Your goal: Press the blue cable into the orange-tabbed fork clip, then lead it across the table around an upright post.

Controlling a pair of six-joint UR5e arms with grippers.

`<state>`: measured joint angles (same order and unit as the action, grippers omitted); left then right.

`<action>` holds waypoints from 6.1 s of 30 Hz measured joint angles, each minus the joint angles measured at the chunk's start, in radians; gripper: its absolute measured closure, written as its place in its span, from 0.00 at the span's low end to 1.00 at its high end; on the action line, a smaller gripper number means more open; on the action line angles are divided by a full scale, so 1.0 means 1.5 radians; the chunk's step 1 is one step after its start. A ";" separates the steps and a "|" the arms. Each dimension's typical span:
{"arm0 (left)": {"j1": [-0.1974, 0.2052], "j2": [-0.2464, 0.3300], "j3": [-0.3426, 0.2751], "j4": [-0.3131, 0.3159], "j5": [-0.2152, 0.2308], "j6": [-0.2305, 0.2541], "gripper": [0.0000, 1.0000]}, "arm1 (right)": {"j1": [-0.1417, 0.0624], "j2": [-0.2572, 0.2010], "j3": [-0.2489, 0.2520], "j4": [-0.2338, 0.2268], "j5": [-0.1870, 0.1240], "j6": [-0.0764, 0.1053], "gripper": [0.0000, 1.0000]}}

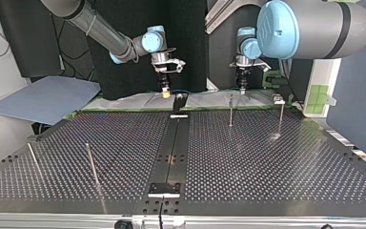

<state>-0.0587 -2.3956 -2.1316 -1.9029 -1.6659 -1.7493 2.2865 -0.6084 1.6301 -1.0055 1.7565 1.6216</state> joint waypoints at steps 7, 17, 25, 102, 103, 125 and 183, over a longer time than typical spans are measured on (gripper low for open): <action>0.001 0.035 -0.011 -0.007 0.000 -0.002 1.00 | -0.002 0.000 -0.002 -0.001 0.000 0.001 1.00; 0.007 0.040 -0.011 0.005 0.008 -0.022 1.00 | -0.002 0.000 -0.004 0.006 0.000 0.000 1.00; 0.013 0.038 0.008 0.029 0.023 -0.053 1.00 | -0.002 0.000 -0.006 0.007 0.000 -0.001 1.00; 0.062 -0.022 0.161 -0.139 0.057 -0.048 1.00 | -0.067 0.000 -0.050 0.055 0.003 -0.011 1.00; 0.062 -0.022 0.161 -0.139 0.057 -0.048 1.00 | -0.069 0.000 -0.050 0.056 0.003 -0.011 1.00; 0.069 -0.022 0.161 -0.179 0.110 -0.001 0.02 | -0.068 0.000 -0.050 0.066 0.000 -0.015 1.00; 0.048 0.102 -0.091 -0.066 0.197 0.048 0.02 | -0.063 0.000 -0.050 0.080 0.000 -0.015 1.00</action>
<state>0.0139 -2.2432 -2.2686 -2.0014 -1.3708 -1.6778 2.1926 -0.6083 1.5549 -0.8850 1.7565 1.5987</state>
